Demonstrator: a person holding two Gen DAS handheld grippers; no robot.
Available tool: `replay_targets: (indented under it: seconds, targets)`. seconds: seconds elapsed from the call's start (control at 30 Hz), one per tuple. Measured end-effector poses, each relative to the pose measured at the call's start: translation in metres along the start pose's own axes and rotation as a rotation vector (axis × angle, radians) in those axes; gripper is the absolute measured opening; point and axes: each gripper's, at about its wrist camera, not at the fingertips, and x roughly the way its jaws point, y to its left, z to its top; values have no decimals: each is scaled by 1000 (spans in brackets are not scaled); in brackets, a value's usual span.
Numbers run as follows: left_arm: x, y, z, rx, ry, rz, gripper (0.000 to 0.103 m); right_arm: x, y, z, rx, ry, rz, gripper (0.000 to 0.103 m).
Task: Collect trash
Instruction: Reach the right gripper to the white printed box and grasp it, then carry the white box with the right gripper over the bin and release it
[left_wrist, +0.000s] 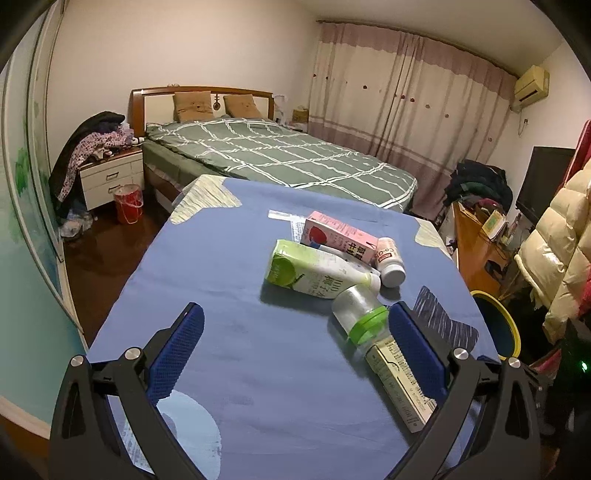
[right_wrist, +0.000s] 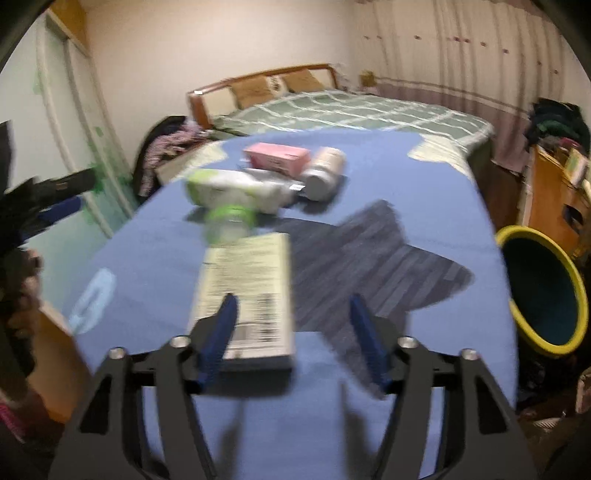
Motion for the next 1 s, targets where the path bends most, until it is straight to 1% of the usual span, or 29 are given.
replay_targets:
  seconds: [0.03,0.1,0.13,0.2,0.23,0.37,0.6,0.67,0.7,1.0]
  targets:
    - [0,1,-1,-4,4,-2,98,0,8,-1,-15,-3,13,76]
    - [1,2,-3,-7,13,-9,98,3,18,-1,-38,-1,18,81]
    - [2,2,-3,-4,16,-10,98,8,23,-2,-55,7,1,85]
    - [2,1,-5,5,18,-8,98,14,29,-4,-83,18,-48,87]
    - [3,1,-6,6,18,-7,98,18,30,-5,-92,25,-63,87]
    - [4,2,-8,-4,26,-13,98,32,28,-11,-75,75,-32,87]
    - [10,-4,-11,11,42,-19,98,49,34,-13,-77,104,-35,87]
    - [11,-5,-11,13,44,-20,98,53,34,-13,-71,109,-39,80]
    - [12,-6,-12,14,45,-19,98,54,33,-13,-66,111,-35,72]
    - [18,-7,-16,18,62,-16,98,41,26,-13,-40,78,-9,70]
